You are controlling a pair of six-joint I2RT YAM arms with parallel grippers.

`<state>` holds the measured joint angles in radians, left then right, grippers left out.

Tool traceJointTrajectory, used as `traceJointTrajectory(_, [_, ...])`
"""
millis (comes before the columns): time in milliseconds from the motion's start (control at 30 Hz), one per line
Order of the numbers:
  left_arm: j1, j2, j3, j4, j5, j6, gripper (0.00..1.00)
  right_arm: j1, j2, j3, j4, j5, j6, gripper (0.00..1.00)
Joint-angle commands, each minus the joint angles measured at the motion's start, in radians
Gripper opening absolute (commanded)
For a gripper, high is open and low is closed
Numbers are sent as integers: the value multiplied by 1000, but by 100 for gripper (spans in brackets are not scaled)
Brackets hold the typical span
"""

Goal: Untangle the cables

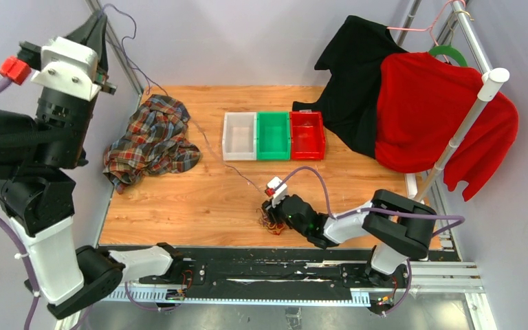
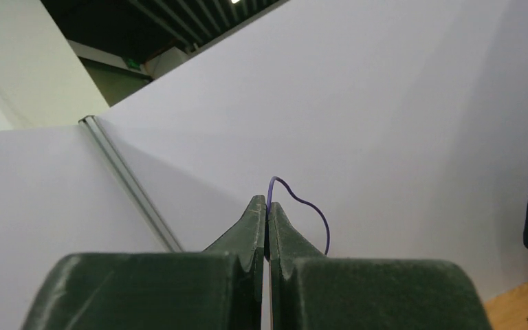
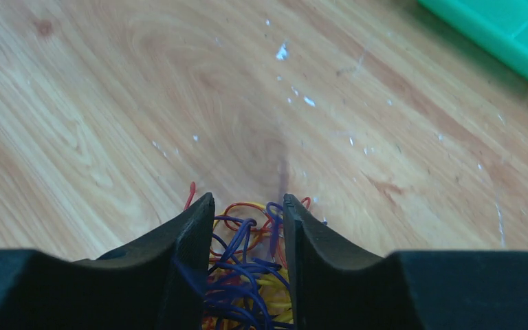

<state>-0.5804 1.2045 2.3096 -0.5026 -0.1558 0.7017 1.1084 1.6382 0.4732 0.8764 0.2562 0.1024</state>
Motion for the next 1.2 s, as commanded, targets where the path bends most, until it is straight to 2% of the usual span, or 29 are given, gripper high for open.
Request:
traceJointTrajectory(0, [-6,-104,-203,-42,-43,13,1,-5,-86,-57,-41,8,22,42])
traceJointTrajectory(133, [-6,-279,-681,-39,-71,40,0,-8,-186,-39,-110,-31,-3,44])
traceJointTrajectory(200, [-4,-335,-866,-46,-106,68,0,-11,-225,-28,-163,-58,-11,44])
traceJointTrajectory(267, [-4,-376,-1020,-69,-132,75,0,-18,-252,-17,-197,-71,-13,40])
traceJointTrajectory(400, [8,-428,-1151,-111,-93,34,0,-31,-276,2,-265,-71,-4,31])
traceJointTrajectory(667, [8,-349,-1011,-97,-6,-16,0,-39,-268,89,-335,-57,3,32])
traceJointTrajectory(867, [8,-242,-889,-27,-6,7,0,-60,-325,137,-371,-40,12,35])
traceJointTrajectory(1167, [8,-44,-707,84,11,51,1,-131,-408,120,-397,-34,30,35])
